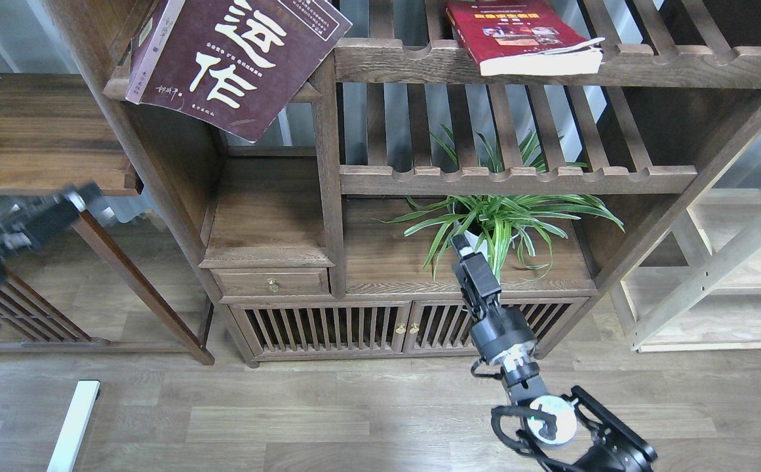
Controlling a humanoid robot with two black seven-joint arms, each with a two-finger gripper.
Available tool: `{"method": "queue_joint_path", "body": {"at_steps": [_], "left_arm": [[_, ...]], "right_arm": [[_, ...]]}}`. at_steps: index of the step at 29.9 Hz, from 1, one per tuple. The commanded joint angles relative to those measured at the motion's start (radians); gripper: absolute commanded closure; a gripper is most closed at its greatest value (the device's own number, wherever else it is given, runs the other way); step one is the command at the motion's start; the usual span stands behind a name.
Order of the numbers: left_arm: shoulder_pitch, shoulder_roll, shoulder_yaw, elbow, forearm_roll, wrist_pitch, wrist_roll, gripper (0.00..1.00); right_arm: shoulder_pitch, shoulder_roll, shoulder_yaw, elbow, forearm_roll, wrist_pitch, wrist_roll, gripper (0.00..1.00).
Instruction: Organize books on shelf
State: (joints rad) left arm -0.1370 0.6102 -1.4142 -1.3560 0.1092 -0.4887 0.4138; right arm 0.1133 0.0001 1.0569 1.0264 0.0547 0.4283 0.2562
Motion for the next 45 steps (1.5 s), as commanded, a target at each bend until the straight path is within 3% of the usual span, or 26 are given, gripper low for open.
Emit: {"method": "queue_joint_path", "body": {"at_steps": [1,10,16,21,34,45], "left_arm": [[0.043,-0.050,0.029,0.009,0.003,0.000,0.000,0.33],[0.073,-0.150,0.092,0.103,0.006,0.000,-0.004,0.22],[0.071,-0.188,0.127,0.182,0.007,0.000,-0.004,0.21],[0.065,-0.199,0.132,0.224,0.009,0.000,-0.006,0.21],[0.056,-0.214,0.133,0.262,0.012,0.000,-0.006,0.21],[0.028,-0.216,0.144,0.285,0.012,0.000,-0.004,0.21]], "right_arm": [[0.026,0.000,0.003,0.009,0.000,-0.019,0.000,0.01],[0.032,0.000,0.024,0.153,0.076,-0.184,0.000,0.01],[0.037,-0.018,0.043,0.253,0.076,-0.246,0.000,0.01],[0.065,-0.086,0.080,0.276,0.080,-0.247,0.000,0.01],[0.175,-0.115,0.095,0.280,0.091,-0.275,-0.003,0.01],[0.172,-0.176,0.080,0.296,0.089,-0.142,-0.002,0.01]]}}
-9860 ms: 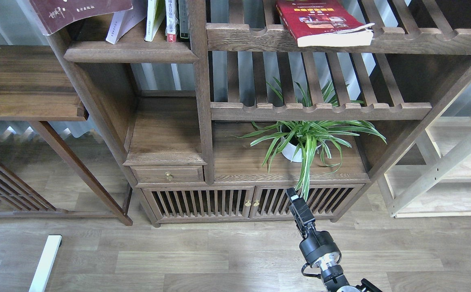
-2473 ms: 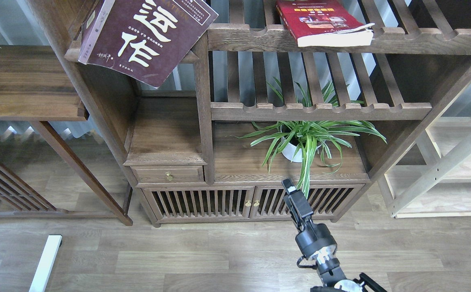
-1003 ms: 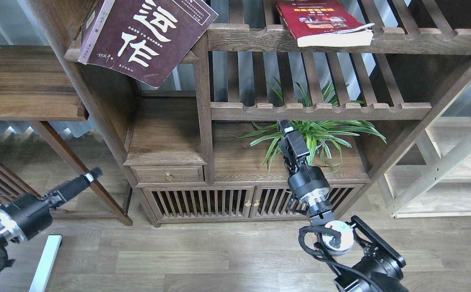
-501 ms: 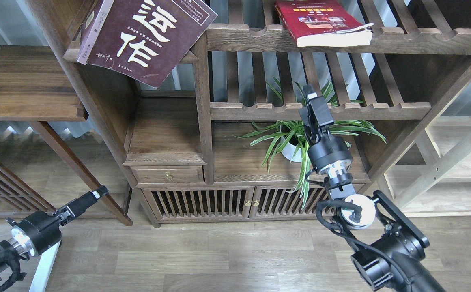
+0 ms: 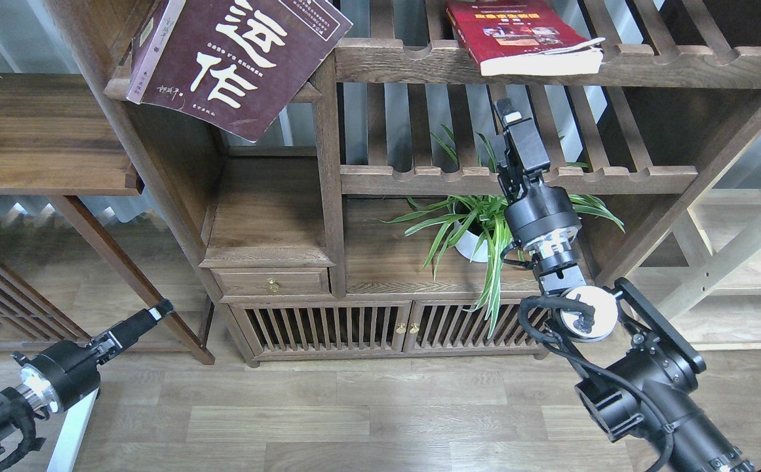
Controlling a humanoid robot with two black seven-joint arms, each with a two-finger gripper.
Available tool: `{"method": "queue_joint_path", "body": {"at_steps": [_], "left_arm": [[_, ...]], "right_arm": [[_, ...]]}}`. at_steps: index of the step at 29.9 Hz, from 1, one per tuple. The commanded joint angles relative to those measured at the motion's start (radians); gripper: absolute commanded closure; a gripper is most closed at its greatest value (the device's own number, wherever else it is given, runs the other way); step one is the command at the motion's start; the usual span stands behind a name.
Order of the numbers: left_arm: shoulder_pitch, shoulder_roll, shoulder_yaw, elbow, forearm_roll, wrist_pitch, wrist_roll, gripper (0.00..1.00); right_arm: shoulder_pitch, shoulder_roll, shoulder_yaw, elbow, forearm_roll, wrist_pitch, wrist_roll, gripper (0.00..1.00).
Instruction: Organize books on shelf
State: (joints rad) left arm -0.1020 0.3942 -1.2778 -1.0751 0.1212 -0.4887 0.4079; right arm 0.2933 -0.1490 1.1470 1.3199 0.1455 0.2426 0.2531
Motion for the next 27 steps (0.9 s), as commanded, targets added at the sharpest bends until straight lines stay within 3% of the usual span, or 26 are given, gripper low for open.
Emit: {"method": "queue_joint_path", "body": {"at_steps": [1,12,27], "left_arm": [[-0.010,0.000,0.012,0.006,0.000,0.000,0.002,0.21],[-0.034,0.000,0.020,0.041,0.000,0.000,0.002,0.21],[-0.084,0.000,0.051,0.069,0.000,0.000,0.002,0.21]], "right_arm": [[-0.010,-0.037,-0.012,0.004,0.000,0.049,0.000,0.01],[0.001,-0.060,-0.013,0.013,0.000,0.038,0.000,0.02],[0.145,-0.054,-0.010,0.012,0.037,-0.068,-0.006,0.02]]}}
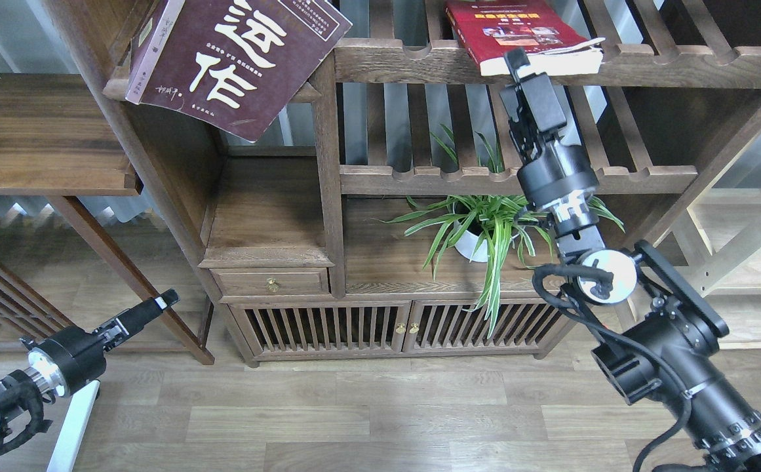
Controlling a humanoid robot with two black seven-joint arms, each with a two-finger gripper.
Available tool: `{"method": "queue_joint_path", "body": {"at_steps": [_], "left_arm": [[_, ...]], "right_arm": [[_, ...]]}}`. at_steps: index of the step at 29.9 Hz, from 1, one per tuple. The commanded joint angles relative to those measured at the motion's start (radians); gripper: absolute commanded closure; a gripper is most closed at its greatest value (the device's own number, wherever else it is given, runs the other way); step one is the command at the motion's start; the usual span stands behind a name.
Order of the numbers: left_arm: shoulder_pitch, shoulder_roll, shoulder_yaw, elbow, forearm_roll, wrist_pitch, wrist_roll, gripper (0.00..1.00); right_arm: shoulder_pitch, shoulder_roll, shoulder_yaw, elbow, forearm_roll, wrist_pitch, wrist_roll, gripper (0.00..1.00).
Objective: Organize books on shelf
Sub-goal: 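Close the right gripper on the near edge of the red book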
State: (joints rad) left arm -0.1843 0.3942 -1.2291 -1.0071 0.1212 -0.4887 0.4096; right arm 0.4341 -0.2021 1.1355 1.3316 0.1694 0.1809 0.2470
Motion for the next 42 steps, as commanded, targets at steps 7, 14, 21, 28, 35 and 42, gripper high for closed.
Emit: {"method": "queue_joint_path", "body": {"at_steps": [7,14,21,28,35,42], "left_arm": [[-0.011,0.000,0.002,0.001,0.000,0.000,0.000,0.21],[-0.015,0.000,0.000,0.002,0.000,0.000,-0.002,0.20],[-0.024,0.000,0.000,0.002,0.000,0.000,-0.002,0.20],[-0.024,0.000,0.000,0.002,0.000,0.000,-0.002,0.20],[-0.024,0.000,-0.001,0.002,-0.002,0.000,-0.003,0.20],[-0.026,0.000,-0.001,0.002,-0.002,0.000,-0.003,0.20]], "right_arm": [[0.005,0.000,0.012,-0.002,0.084,-0.021,0.000,0.02],[0.023,0.003,0.017,-0.003,0.139,-0.084,0.000,0.03],[0.032,0.001,0.017,-0.005,0.142,-0.086,0.000,0.04],[0.045,0.001,0.021,-0.008,0.147,-0.107,0.000,0.05],[0.049,0.019,0.058,-0.011,0.177,-0.164,0.002,0.11],[0.046,0.026,0.066,-0.011,0.179,-0.164,0.005,0.31]]}}
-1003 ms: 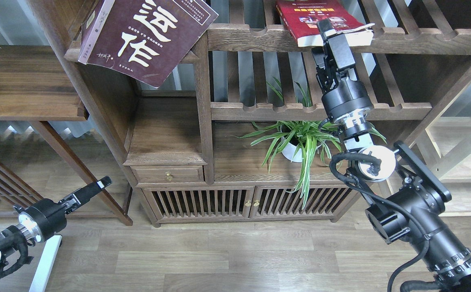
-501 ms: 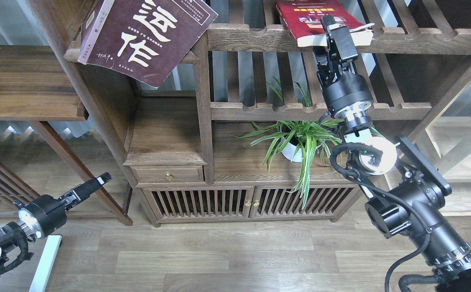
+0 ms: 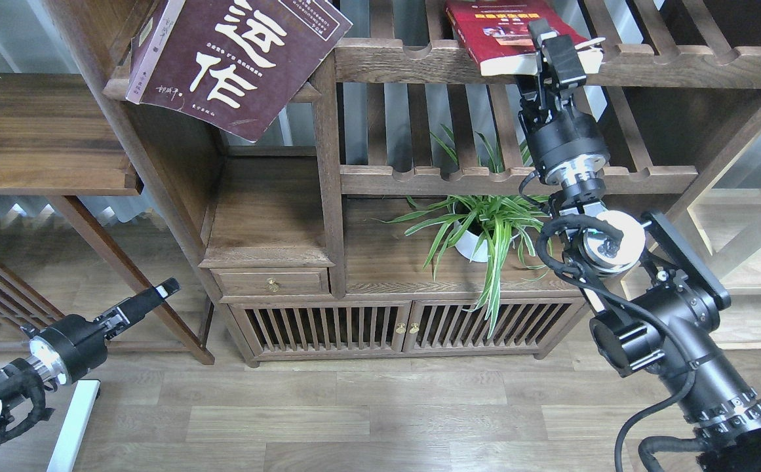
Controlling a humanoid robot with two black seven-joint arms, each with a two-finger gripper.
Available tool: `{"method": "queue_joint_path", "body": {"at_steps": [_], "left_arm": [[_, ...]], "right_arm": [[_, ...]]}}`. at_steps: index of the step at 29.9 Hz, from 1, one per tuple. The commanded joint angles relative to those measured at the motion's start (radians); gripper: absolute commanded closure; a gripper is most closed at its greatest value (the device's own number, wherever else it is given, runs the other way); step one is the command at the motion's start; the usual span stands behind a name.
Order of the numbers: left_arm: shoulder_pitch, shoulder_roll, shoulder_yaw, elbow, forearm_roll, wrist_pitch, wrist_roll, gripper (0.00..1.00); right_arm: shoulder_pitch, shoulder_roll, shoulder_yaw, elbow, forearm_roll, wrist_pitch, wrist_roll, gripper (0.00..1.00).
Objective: Organize books on shelf
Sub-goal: 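Close the right gripper on the near edge of the red book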
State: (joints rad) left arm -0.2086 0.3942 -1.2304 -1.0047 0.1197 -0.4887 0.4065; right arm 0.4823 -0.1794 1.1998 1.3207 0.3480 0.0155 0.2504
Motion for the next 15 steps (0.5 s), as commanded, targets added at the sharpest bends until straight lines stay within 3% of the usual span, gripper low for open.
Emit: {"method": "queue_joint_path", "body": {"at_steps": [1,11,15], "left_arm": [[-0.002,0.000,0.000,0.000,0.000,0.000,0.000,0.20],[-0.002,0.000,-0.001,0.000,0.000,0.000,0.000,0.20],[-0.002,0.000,-0.003,0.000,0.000,0.000,0.000,0.20]], "right_arm": [[-0.004,0.003,0.001,0.000,0.002,0.001,0.001,0.34],[-0.013,0.037,0.001,0.002,0.003,0.017,0.010,0.57],[-0.028,0.041,0.001,0.002,0.003,0.050,0.012,0.77]]}}
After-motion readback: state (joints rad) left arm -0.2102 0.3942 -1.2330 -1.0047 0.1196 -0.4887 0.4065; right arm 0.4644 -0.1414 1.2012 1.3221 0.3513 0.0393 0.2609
